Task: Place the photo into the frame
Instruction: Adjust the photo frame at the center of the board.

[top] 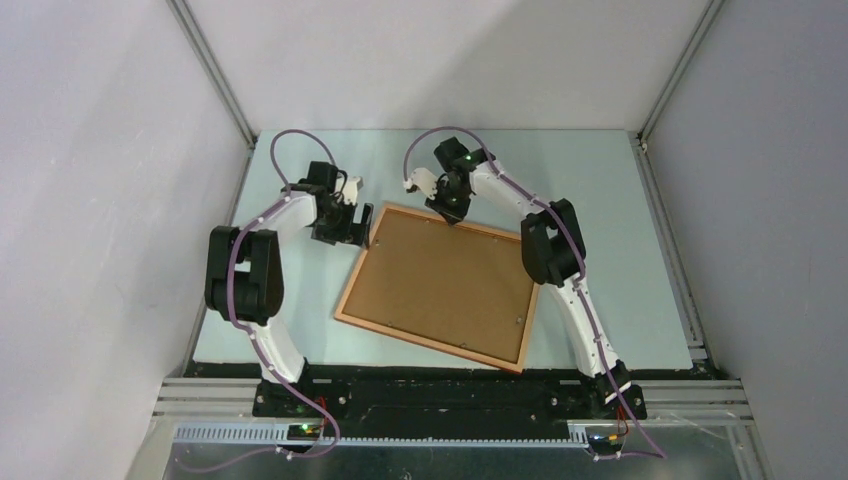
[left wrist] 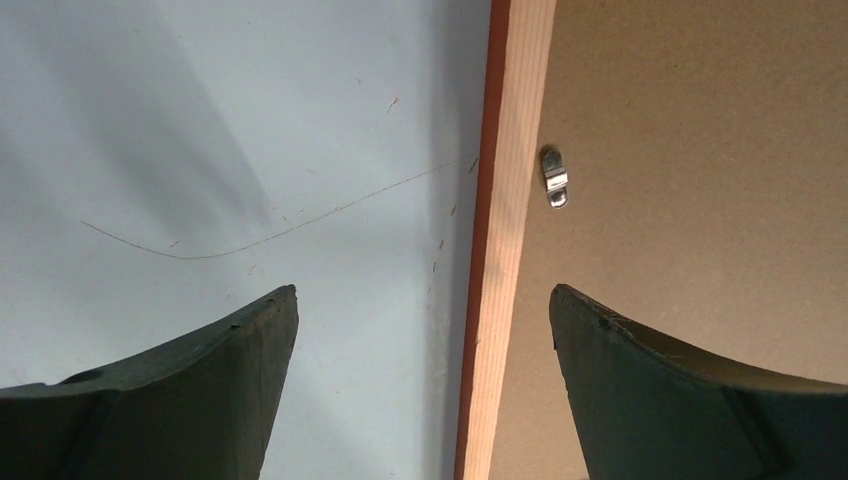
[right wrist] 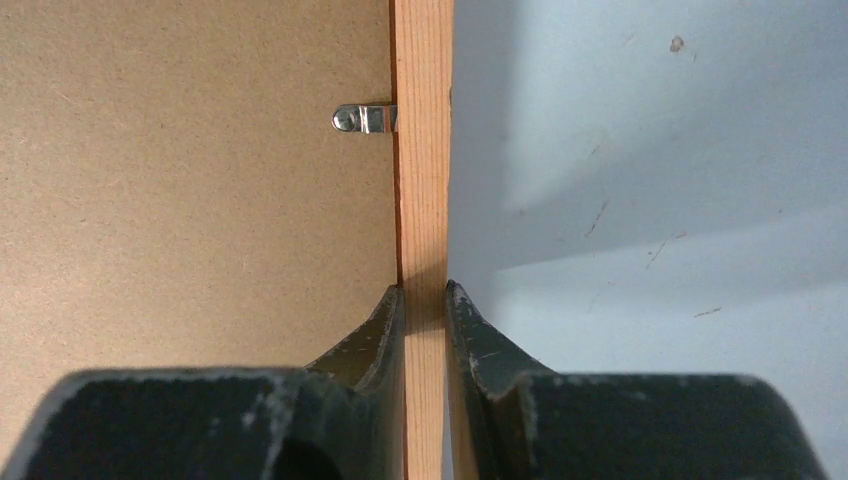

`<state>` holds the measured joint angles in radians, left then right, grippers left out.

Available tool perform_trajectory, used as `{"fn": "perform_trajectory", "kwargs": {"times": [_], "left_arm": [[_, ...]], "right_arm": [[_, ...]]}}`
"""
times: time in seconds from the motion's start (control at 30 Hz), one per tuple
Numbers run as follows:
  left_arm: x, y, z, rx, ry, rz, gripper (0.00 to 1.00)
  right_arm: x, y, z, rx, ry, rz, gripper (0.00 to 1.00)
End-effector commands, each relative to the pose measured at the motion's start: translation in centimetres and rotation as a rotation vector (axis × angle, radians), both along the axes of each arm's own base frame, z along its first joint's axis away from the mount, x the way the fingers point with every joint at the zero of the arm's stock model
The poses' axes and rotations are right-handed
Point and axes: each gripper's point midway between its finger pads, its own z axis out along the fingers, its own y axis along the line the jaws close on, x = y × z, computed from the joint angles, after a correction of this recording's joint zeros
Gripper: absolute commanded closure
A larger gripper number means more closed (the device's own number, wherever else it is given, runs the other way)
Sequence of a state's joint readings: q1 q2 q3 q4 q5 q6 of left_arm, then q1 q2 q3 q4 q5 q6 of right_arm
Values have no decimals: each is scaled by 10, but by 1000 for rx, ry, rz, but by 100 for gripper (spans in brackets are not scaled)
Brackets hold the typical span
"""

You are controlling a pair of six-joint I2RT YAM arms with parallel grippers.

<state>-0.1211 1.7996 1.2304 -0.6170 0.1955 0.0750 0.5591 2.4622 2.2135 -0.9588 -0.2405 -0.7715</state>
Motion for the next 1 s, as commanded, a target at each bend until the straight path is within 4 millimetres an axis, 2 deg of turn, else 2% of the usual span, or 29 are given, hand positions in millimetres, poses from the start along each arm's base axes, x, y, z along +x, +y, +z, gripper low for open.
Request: {"fn": "perform_trajectory", "kwargs": {"times": [0.0, 0.2, 0.43, 0.7, 0.97], "left_arm": [[-3, 1, 13, -30, -20, 27, 0], [-7, 7, 16, -34, -25, 46, 0], [-11, 12, 21, -31, -37, 57, 0], [-3, 15, 32, -23, -86, 63, 0], [6, 6, 28, -62, -71, 42, 0]], "right_arm": [[-13, 33, -1, 82, 14, 15, 91], [-17, 43, 6, 97, -3, 24, 88], [-17, 45, 10, 103, -11, 4, 80], [-14, 41, 21, 110, -48, -16, 78], [-14, 39, 26, 116, -60, -42, 78]]}}
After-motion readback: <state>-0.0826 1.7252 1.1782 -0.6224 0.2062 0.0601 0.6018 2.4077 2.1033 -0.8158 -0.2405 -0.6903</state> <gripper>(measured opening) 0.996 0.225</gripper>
